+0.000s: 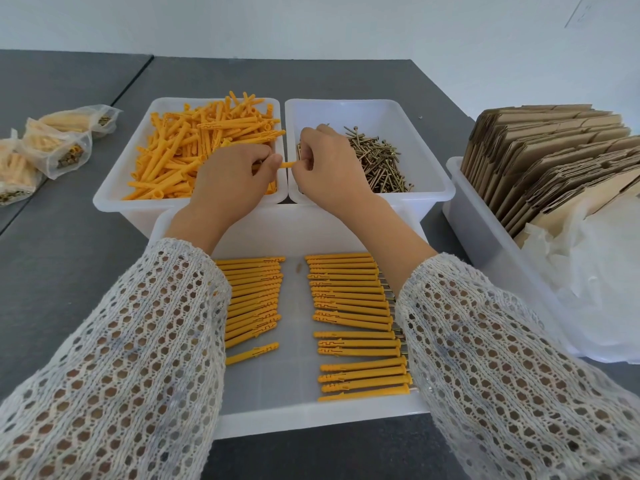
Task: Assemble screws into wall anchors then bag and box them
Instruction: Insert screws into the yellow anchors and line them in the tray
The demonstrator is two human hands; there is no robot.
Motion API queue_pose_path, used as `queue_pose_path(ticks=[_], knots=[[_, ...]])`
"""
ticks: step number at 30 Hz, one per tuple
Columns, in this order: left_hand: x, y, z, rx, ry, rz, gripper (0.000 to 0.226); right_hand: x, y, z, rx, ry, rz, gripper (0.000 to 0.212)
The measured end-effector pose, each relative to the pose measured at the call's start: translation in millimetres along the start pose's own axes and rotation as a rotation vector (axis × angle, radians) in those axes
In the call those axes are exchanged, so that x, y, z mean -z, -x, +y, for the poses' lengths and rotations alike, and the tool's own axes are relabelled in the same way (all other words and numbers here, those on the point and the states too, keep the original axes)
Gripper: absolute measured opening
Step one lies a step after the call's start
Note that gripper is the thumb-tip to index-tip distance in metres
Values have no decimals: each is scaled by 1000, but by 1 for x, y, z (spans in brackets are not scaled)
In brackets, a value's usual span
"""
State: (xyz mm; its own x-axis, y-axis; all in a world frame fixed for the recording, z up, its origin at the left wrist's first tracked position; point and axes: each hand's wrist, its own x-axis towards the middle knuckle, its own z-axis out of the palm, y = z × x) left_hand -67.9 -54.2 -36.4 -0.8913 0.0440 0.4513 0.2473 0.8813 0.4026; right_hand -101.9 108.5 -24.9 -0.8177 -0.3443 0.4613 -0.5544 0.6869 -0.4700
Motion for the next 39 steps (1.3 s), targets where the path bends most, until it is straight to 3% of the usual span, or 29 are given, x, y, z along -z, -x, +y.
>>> queue_pose_path(ticks=[9, 15, 21, 26, 31, 35, 39], knots=[[-1, -3, -1, 7, 41, -51, 40, -5, 3, -13, 132, 217, 8, 30], [7, -5, 0, 38, 380, -130, 39, -15, 7, -28, 233, 427, 89, 37], [10, -8, -3, 162, 550, -104, 41, -10, 12, -38, 360, 185, 63, 53], [12, -14, -8, 351, 722, 37, 48, -8, 12, -43, 425, 136, 293, 49], [13, -16, -14, 425, 771, 35, 51, -12, 11, -37, 231, -36, 345, 37], [9, -19, -10, 448, 704, -9, 56, -12, 10, -35, 45, -292, 155, 43], [10, -25, 0, 577, 633, -76, 48, -13, 11, -40, -40, -466, 88, 20]])
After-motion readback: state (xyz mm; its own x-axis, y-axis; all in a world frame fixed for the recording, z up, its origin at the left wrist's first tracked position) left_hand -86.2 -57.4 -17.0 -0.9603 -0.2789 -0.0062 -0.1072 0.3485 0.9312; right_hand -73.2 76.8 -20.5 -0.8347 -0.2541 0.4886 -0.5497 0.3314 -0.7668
